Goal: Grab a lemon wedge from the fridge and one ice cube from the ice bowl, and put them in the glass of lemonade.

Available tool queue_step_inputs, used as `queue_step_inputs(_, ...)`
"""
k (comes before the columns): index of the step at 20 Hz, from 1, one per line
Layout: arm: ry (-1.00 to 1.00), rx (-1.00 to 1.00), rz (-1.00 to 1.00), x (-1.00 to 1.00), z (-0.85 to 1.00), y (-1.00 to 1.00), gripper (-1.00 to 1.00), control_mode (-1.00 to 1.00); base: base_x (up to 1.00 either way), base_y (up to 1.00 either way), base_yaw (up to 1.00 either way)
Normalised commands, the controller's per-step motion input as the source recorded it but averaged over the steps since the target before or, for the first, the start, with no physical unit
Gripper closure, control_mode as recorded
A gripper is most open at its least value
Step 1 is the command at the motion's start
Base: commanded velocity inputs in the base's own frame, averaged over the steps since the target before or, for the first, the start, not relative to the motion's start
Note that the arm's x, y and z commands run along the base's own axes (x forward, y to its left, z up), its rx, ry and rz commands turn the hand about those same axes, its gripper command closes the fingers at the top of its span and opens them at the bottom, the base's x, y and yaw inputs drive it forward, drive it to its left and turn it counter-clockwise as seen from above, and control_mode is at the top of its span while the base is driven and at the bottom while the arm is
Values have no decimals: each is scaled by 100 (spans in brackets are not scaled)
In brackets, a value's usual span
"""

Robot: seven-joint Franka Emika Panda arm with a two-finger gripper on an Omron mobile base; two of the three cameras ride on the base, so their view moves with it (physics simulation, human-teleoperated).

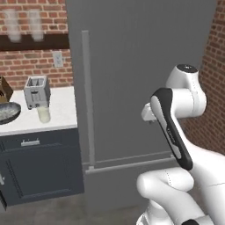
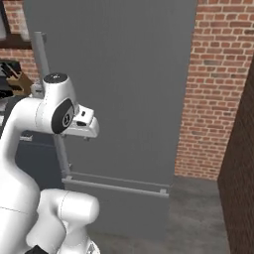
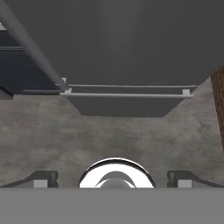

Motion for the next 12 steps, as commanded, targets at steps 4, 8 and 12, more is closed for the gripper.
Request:
queue_step_inputs(4,0,0,0,0,0,0,-100,100,1,100,0)
queue_step_inputs(8,0,0,0,0,0,0,-100,100,28,100,-2)
queue_step_inputs(12,0,0,0,0,0,0,-100,100,57,100,-9)
